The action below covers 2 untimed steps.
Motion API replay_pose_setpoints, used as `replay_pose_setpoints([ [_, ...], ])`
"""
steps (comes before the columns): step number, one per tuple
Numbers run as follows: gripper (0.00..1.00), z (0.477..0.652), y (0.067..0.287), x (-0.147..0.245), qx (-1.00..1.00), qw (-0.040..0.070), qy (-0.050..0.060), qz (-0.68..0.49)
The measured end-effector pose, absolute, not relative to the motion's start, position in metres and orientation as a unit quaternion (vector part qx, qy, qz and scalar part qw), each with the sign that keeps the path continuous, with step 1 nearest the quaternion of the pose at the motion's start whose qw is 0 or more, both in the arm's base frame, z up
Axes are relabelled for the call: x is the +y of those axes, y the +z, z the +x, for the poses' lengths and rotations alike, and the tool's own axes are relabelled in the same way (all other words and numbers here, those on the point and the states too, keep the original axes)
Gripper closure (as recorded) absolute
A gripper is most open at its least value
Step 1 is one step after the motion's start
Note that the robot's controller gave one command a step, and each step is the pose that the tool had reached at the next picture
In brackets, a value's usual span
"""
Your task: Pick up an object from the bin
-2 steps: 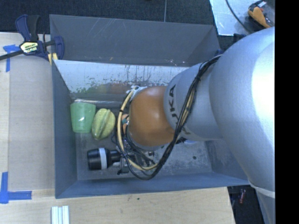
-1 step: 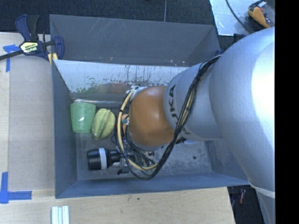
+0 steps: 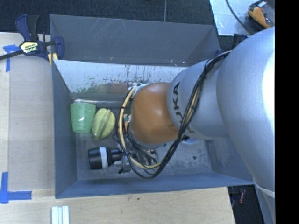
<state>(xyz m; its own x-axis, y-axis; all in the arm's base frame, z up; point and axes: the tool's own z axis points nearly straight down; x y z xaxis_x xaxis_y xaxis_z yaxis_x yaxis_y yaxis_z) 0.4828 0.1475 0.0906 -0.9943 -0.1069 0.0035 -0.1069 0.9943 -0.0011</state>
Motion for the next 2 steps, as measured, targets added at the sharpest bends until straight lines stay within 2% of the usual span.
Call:
replay_pose_setpoints([
  [1,1.00,0.484,0.104,0.148,-0.999,-0.001,0.000,0.054],
  [2,1.00,0.482,0.132,0.147,-0.999,0.004,0.001,0.053],
])
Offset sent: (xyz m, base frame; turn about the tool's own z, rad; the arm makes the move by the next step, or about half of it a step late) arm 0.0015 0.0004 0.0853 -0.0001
